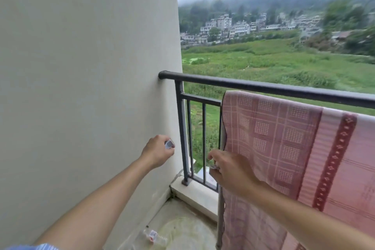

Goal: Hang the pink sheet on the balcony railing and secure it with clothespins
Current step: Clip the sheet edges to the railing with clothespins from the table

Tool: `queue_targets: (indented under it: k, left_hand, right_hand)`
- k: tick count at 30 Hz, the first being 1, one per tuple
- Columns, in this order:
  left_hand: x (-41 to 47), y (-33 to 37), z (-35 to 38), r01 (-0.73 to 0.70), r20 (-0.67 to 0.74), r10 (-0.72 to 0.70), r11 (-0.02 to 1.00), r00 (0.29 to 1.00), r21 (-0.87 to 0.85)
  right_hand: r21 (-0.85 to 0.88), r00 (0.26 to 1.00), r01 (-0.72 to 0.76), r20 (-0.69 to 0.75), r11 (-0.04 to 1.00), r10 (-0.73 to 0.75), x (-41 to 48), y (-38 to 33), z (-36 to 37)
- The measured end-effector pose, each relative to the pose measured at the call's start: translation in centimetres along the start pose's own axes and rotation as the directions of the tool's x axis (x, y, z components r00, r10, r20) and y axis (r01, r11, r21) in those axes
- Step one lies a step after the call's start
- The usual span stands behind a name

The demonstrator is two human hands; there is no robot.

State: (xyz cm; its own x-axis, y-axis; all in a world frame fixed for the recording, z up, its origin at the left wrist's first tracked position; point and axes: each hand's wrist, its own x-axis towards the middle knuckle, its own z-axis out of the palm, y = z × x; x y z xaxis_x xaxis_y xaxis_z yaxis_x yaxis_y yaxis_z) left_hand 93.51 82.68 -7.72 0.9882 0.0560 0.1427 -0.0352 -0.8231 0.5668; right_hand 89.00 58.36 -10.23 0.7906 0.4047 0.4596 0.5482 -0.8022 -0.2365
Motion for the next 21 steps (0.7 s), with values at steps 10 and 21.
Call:
queue_targets:
  k: [10,21]
  left_hand:
    - [12.9,6.7,2.0,-0.293,0.246,0.526,0.738,0.814,-0.608]
    - [14.3,12.6,2.5,-0.016,0.505,0.746,0.567,0.436,-0.824]
  right_hand:
    - [-0.274,0.877,-0.452,-0.309,0.849,0.367,2.8,-3.7,-0.5]
    - [-0.457,0.833,-0.529,-0.442,0.715,0.334,8.8,-5.0,-12.5]
